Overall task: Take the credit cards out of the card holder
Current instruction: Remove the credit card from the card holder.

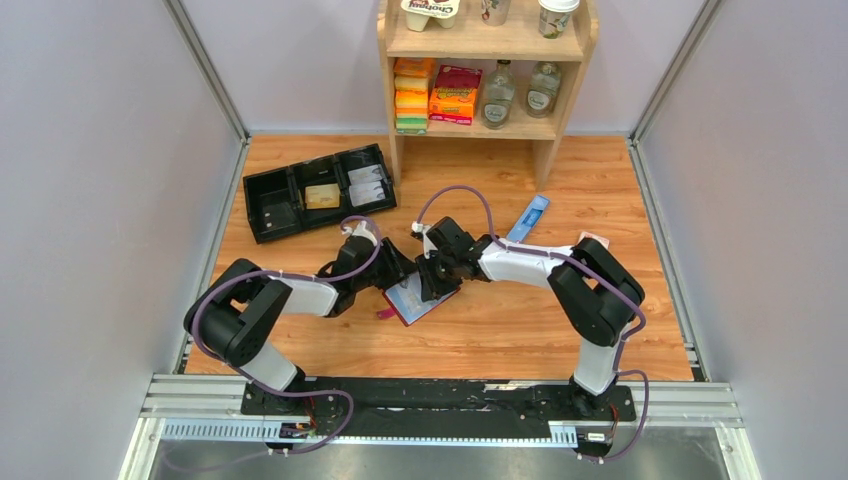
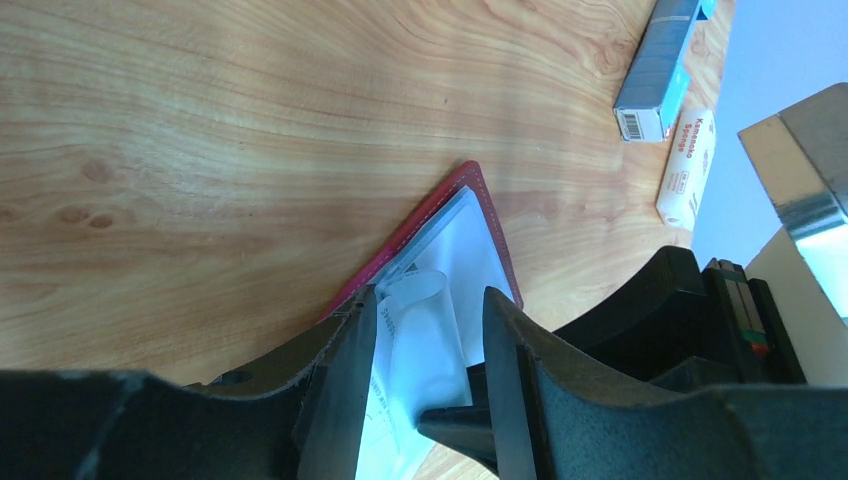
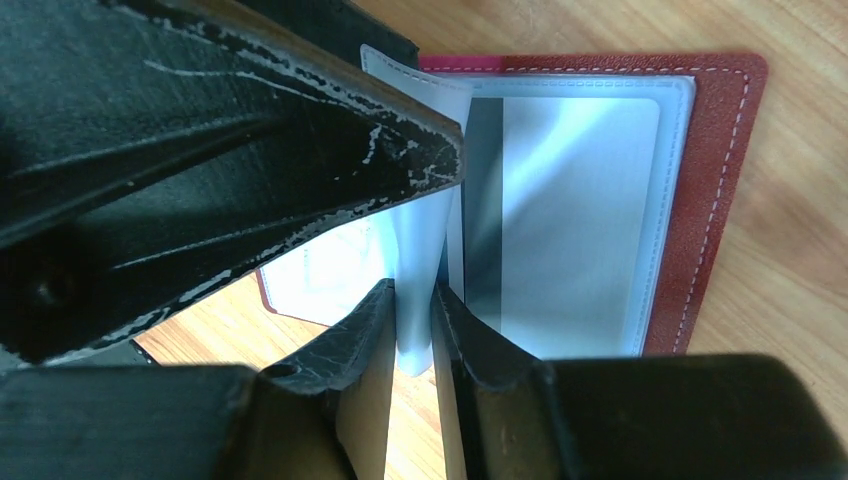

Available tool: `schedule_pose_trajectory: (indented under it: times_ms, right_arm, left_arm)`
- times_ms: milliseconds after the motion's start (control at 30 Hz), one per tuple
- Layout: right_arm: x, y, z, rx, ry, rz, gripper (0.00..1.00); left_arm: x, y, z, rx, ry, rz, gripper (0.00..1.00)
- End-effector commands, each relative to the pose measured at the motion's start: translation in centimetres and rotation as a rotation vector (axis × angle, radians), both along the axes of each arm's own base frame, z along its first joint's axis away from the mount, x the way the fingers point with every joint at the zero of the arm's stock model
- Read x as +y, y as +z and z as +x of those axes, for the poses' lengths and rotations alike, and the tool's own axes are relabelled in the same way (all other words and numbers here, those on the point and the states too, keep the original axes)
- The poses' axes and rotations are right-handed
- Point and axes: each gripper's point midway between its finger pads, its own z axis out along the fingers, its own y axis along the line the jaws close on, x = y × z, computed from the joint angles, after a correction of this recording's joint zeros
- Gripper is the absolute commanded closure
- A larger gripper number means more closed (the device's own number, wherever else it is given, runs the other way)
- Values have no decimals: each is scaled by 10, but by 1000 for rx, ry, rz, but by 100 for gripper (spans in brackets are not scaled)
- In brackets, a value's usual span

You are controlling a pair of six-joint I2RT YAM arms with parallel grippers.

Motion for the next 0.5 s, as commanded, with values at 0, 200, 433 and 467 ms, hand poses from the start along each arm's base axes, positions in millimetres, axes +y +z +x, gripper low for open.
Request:
schedule_pose_trajectory:
  times_ms: [0,200,433,467]
  right_arm:
    - [-24,-18,-6,19,-26,-87,74]
    - [-22,-6,-1,-18,-34,-61,69]
    - [-19,19,14,-111,-75,-16,50]
    - [-19,24,17,-131,-84,-8,47]
  left_arm:
    - [-10,16,6,-41,-20,-71,48]
    - [-16,24,6,-48,-44,-100,51]
    - [-28,31,1,-2,-67,-175,64]
    - [-29,32,-1,-1,-72,-179,65]
